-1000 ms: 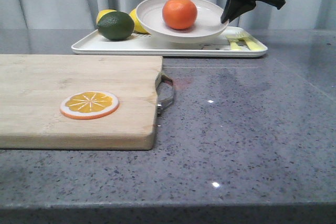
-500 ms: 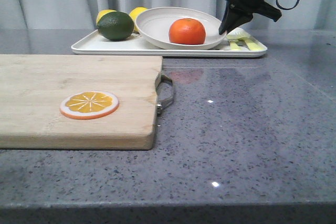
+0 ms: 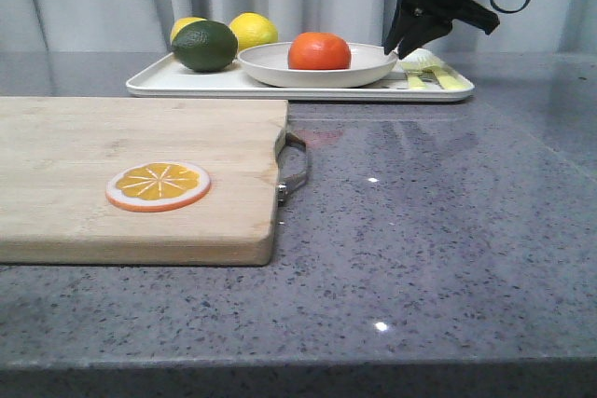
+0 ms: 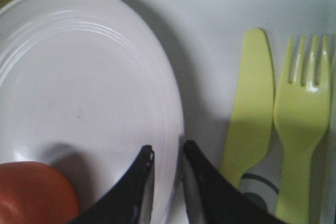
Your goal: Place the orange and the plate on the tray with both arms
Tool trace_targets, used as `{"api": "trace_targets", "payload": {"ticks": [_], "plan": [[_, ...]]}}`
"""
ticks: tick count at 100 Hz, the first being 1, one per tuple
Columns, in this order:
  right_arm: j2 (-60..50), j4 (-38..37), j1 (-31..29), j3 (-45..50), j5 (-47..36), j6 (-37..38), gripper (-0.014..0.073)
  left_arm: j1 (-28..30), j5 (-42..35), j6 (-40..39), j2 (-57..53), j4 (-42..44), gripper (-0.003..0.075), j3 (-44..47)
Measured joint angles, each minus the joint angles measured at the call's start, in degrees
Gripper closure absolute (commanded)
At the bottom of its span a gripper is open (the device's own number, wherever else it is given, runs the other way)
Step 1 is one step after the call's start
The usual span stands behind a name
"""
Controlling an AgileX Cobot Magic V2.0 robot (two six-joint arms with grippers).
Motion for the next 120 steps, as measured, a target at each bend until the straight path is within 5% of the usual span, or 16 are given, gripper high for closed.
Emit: {"api": "trace_targets", "payload": {"ticks": [39, 95, 120], "plan": [[-8.70, -7.22, 1.01, -0.14, 9.63, -1.22, 0.0665, 0.00, 0.14, 0.00, 0.00, 0.00, 0.0741, 0.00], [-18.29, -10.65, 4.98, 0.25, 12.67, -2.93, 0.0661, 0.00, 3.31, 0.00, 0.00, 0.00, 0.0741, 0.00], [-25.85, -10.73, 4.98, 8.77, 12.67, -4.13, 0.0661, 0.00, 3.31, 0.00, 0.00, 0.00, 0.0741, 0.00]]}}
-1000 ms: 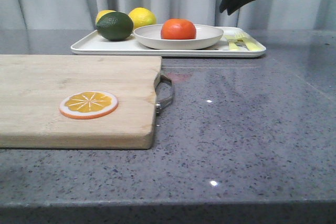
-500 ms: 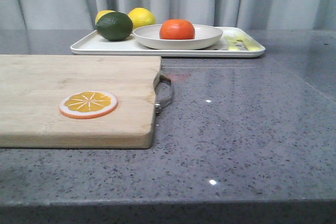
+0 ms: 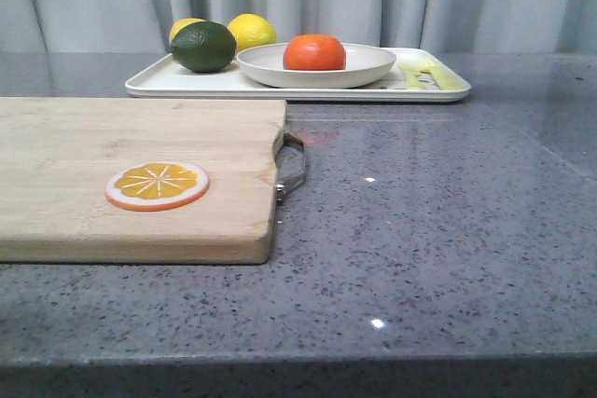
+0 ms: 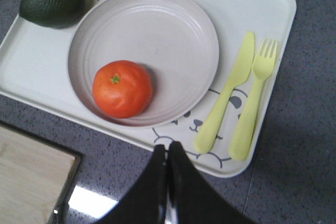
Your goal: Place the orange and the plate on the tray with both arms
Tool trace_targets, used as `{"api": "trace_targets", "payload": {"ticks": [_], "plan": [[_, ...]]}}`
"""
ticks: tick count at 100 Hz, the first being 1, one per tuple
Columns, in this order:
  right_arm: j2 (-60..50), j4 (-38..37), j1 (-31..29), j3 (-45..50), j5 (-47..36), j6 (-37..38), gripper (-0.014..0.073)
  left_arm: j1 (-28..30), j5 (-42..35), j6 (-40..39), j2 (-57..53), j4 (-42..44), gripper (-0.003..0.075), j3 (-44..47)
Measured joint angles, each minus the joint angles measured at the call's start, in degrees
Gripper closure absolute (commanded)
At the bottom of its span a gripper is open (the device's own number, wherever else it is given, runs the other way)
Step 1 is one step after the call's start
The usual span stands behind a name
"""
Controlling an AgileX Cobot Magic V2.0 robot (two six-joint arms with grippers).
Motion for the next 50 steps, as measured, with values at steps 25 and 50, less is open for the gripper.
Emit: {"api": "trace_targets", "payload": {"ticks": [25, 50], "plan": [[-11.25, 0.00, 0.00, 15.92, -4.41, -1.99, 0.0661, 0.00, 0.00, 0.00, 0.00, 0.00, 0.0741, 0.00], [-24.82, 0.00, 0.00, 34.68, -13.63, -4.09, 0.0661, 0.00, 0.00, 0.00, 0.00, 0.00, 0.0741, 0.00]]}}
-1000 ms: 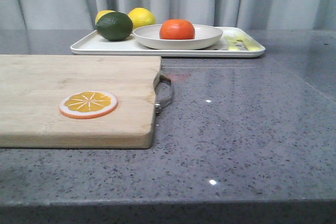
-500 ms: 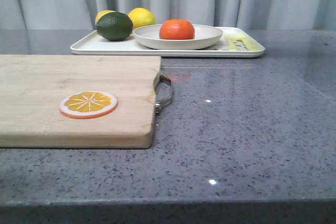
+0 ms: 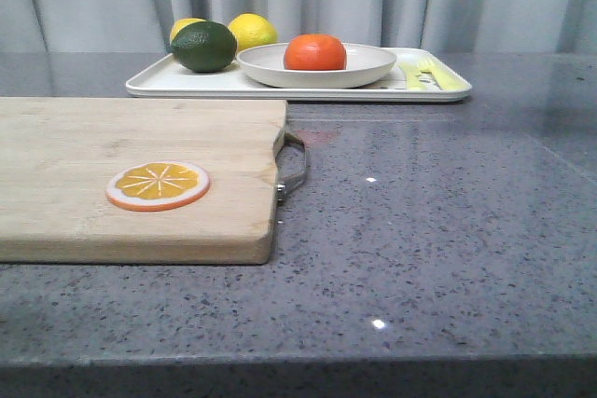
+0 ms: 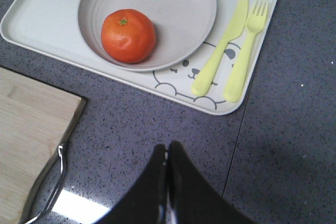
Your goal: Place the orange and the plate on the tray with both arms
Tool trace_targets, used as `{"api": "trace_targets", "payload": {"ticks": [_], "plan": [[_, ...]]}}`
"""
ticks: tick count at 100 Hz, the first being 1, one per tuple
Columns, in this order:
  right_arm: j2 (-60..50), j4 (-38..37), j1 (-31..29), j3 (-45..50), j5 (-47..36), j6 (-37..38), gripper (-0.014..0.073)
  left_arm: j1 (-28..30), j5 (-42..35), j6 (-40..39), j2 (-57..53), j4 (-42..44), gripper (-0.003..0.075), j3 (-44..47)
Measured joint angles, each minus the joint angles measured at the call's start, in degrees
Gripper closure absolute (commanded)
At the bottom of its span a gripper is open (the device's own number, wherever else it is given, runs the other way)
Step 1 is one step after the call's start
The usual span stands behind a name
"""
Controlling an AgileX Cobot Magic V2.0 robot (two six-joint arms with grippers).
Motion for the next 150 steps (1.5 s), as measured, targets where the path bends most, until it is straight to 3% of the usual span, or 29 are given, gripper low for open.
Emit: {"api": "trace_targets", "payload": {"ticks": [76, 150], "plan": [[-33.76, -0.03, 0.00, 40.64, -18.48, -2.60, 0.0661, 0.00, 0.00, 0.00, 0.00, -0.11, 0.0741, 0.00], [-62.96, -0.03, 0.00, 66.43, -27.79, -2.73, 0.0661, 0.00, 0.00, 0.00, 0.00, -0.33, 0.0741, 0.00]]}}
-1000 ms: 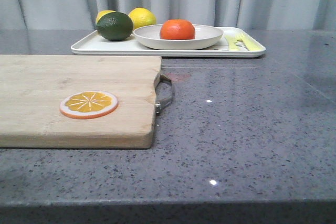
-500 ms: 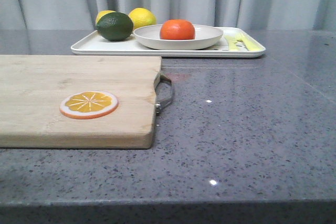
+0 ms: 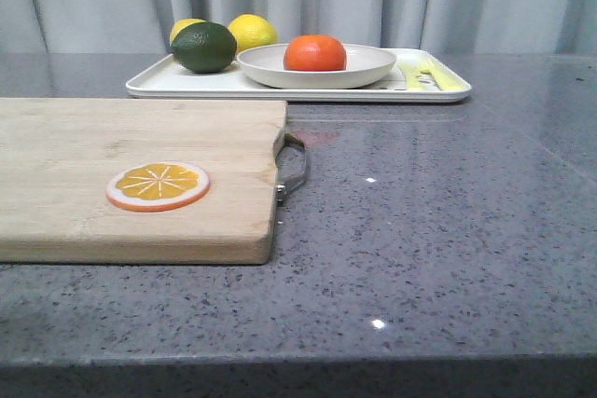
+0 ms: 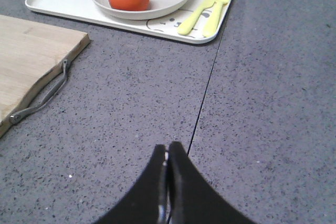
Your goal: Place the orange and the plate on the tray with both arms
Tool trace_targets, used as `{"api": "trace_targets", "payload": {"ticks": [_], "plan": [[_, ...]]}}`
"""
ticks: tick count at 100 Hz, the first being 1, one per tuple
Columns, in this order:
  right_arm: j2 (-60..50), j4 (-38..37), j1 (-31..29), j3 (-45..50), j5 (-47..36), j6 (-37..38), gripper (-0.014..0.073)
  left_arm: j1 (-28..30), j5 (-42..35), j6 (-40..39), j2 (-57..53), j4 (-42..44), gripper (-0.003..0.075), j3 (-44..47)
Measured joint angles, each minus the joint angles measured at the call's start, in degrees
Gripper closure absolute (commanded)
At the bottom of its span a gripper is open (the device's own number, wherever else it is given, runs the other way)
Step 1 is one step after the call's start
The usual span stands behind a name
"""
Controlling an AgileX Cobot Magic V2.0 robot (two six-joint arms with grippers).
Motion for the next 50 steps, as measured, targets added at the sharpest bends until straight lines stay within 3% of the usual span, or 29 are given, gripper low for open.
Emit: {"api": "trace_targets", "payload": {"ticks": [50], "plan": [[-10.63, 0.00, 0.00, 6.19, -1.11, -0.04, 0.0661, 0.00, 0.00, 0.00, 0.00, 0.00, 0.0741, 0.00]]}}
